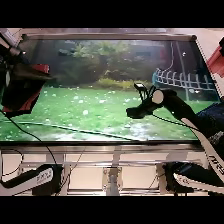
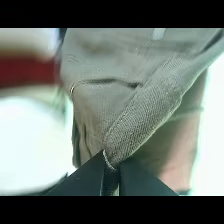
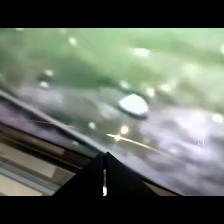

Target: Fold the clothes and pants, and hang the long-sleeved shirts on hangers.

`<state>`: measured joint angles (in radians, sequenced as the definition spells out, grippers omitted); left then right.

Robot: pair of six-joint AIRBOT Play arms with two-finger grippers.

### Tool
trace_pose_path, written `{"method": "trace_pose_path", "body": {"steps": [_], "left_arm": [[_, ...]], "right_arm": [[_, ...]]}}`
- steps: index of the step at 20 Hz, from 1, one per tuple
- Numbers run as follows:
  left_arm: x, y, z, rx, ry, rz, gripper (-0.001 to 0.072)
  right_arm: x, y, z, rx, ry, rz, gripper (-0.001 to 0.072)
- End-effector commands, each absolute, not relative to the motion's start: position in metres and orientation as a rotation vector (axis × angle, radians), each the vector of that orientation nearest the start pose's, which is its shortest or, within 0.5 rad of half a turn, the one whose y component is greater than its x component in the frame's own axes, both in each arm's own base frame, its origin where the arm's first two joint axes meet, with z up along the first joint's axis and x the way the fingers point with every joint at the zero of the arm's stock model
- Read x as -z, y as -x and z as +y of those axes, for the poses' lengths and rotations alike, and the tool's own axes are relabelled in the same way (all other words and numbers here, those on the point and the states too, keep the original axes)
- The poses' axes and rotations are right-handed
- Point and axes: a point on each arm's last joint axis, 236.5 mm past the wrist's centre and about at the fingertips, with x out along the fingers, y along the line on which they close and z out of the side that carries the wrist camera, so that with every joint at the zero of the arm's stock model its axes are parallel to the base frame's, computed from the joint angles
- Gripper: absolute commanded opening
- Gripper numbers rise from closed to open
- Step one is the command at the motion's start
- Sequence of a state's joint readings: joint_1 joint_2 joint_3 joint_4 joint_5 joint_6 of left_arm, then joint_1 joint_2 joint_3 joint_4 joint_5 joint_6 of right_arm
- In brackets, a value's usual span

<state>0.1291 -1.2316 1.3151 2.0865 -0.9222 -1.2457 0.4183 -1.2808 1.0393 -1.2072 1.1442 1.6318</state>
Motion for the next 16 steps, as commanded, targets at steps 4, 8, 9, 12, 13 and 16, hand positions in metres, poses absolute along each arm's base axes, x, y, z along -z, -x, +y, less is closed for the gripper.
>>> {"method": "trace_pose_path", "body": {"steps": [4,8,9,12,13,16], "left_arm": [[-0.217,-0.419,-0.071,0.247,-0.708,0.788,0.0066],[-0.23,-0.39,-0.158,0.399,-0.694,0.719,0.0067],[-0.23,-0.384,-0.174,0.421,-0.681,0.712,0.0067],[-0.23,-0.369,-0.203,0.469,-0.652,0.7,0.0067],[-0.23,-0.366,-0.208,0.478,-0.646,0.698,0.0067],[-0.23,-0.362,-0.214,0.481,-0.622,0.699,0.0068]], "right_arm": [[-0.067,-0.312,0.212,-0.629,0.098,1.219,0.0022],[-0.139,-0.3,0.186,-0.593,0.153,0.991,0.0022],[-0.153,-0.292,0.186,-0.61,0.141,0.942,0.0022],[-0.167,-0.267,0.195,-0.691,0.174,0.85,0.0022],[-0.157,-0.259,0.2,-0.717,0.195,0.853,0.0022],[-0.111,-0.241,0.22,-0.787,0.244,0.905,0.0112]]}}
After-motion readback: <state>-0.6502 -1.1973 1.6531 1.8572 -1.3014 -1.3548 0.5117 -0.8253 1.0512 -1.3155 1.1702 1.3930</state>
